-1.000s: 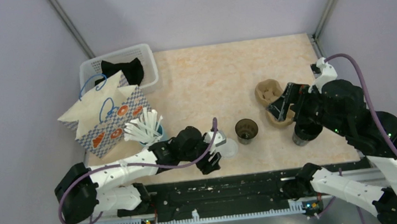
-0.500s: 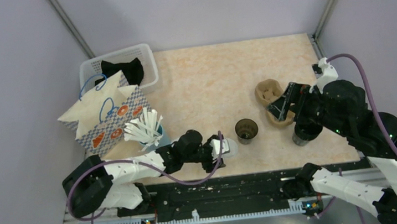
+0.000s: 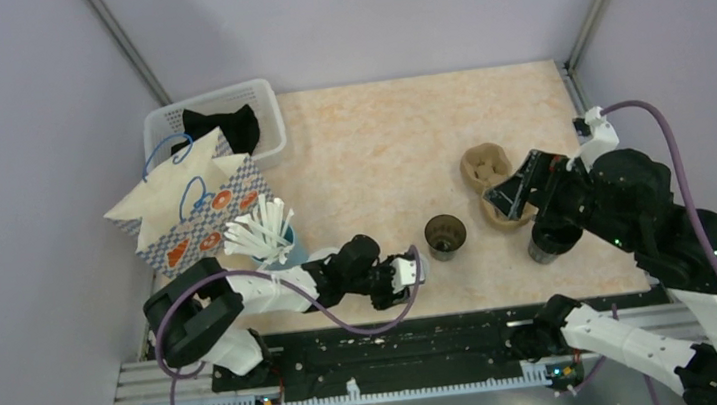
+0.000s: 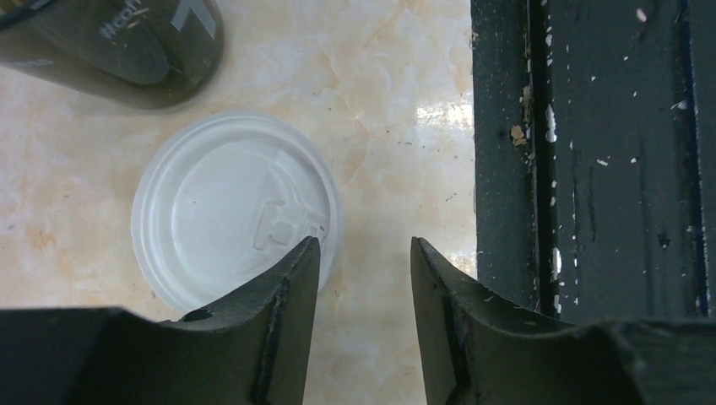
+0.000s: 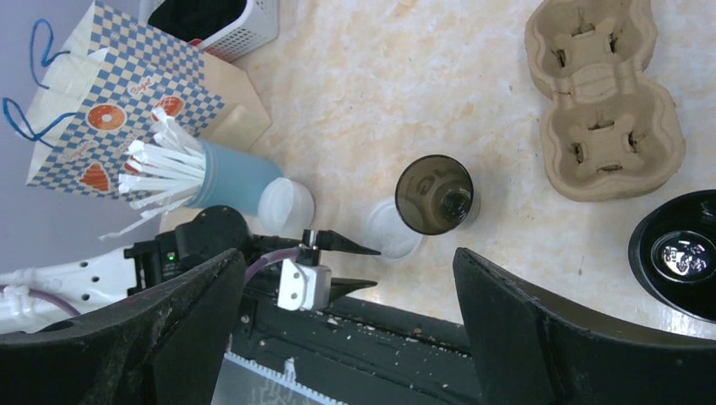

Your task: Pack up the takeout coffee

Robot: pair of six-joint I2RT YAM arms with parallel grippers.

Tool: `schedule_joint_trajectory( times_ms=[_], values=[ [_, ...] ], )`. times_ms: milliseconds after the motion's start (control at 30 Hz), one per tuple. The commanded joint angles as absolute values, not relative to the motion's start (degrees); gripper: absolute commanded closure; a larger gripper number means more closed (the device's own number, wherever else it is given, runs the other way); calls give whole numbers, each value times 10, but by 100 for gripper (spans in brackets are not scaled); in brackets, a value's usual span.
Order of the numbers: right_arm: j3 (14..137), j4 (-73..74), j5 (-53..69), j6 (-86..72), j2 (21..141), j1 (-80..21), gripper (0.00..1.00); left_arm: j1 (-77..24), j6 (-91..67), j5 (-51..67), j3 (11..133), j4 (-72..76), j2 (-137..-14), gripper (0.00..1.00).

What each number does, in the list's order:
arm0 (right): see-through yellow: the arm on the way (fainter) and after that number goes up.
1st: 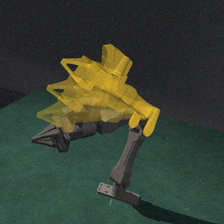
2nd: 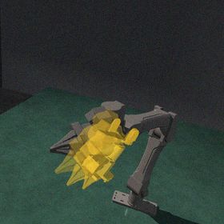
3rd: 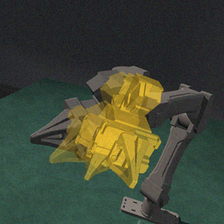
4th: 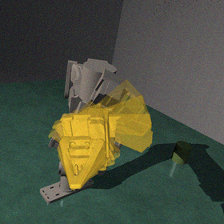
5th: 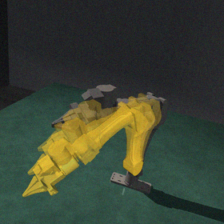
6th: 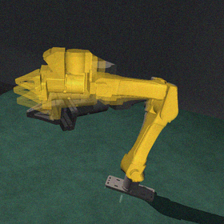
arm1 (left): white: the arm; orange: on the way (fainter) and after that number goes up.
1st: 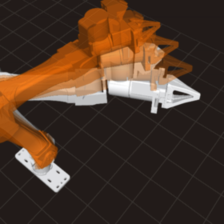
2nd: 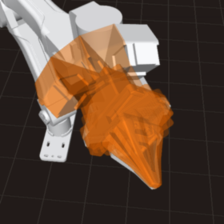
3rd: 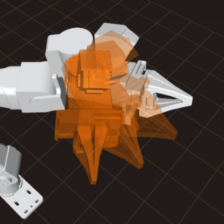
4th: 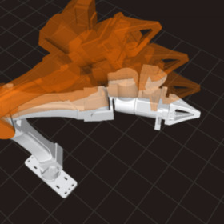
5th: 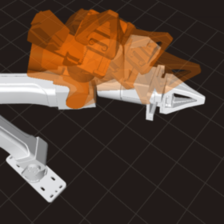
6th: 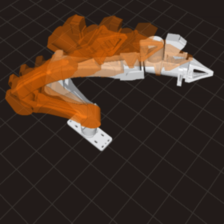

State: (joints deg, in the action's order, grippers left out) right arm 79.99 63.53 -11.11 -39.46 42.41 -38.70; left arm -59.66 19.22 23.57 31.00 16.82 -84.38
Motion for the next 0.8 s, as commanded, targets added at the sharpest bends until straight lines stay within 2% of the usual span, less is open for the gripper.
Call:
schedule_joint_trajectory(
  times_ms=[0, 167, 433, 700, 767],
  values=[
    [811, 631, -113, -408, 408, -384, 7, -599, 223, 255, 322, 218, -862, 51],
    [809, 630, -108, -410, 409, -384, 7, -599, 225, 235, 321, 237, -880, 58],
    [810, 626, -100, -410, 417, -383, 6, -600, 210, 202, 328, 223, -872, 80],
    [775, 598, -90, -410, 418, -384, 7, -600, 100, 151, 309, 127, -684, 100],
    [767, 585, -85, -407, 422, -383, 7, -599, 71, 132, 313, 96, -642, 100]
  ],
)
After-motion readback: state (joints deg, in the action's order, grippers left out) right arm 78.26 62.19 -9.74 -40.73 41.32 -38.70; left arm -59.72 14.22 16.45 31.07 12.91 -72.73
